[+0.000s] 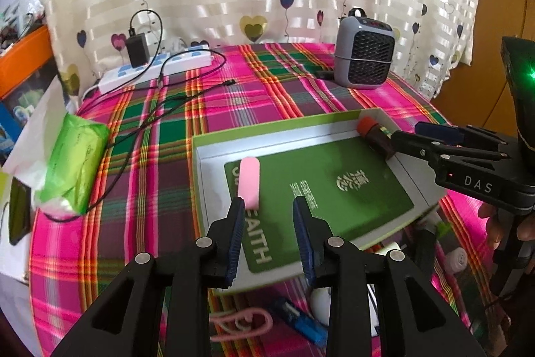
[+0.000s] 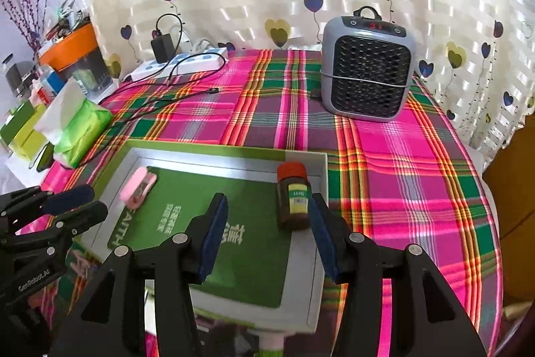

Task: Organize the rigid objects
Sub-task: 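Move the right tool to the white round jar while the left tool approaches the pink clip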

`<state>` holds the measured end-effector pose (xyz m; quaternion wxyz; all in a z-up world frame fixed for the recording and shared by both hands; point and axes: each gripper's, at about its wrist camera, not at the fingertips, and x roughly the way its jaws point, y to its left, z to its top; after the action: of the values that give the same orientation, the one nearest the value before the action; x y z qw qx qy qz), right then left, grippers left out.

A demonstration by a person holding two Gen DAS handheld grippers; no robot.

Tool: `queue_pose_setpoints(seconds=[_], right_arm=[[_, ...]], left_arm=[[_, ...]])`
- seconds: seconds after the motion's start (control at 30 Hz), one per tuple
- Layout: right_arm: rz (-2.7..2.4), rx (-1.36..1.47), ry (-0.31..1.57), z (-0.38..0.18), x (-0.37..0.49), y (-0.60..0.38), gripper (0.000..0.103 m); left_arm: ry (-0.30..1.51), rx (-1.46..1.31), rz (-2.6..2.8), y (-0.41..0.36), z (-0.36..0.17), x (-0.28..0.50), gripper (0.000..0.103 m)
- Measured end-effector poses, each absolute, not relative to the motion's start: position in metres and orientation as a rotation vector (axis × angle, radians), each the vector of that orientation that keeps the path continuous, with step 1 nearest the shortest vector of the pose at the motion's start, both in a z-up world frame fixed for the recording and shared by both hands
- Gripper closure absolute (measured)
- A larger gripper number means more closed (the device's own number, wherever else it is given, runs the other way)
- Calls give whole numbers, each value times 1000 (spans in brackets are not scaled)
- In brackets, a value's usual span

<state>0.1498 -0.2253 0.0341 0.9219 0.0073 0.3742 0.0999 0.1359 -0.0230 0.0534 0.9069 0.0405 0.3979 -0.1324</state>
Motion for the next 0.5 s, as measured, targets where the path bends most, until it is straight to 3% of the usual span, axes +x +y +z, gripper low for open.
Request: queue_pose_setpoints(seconds=[0.5], right_arm=[[181,57,752,27,83,-252,52]], left_arm=[[793,37,-238,6,49,82,74]])
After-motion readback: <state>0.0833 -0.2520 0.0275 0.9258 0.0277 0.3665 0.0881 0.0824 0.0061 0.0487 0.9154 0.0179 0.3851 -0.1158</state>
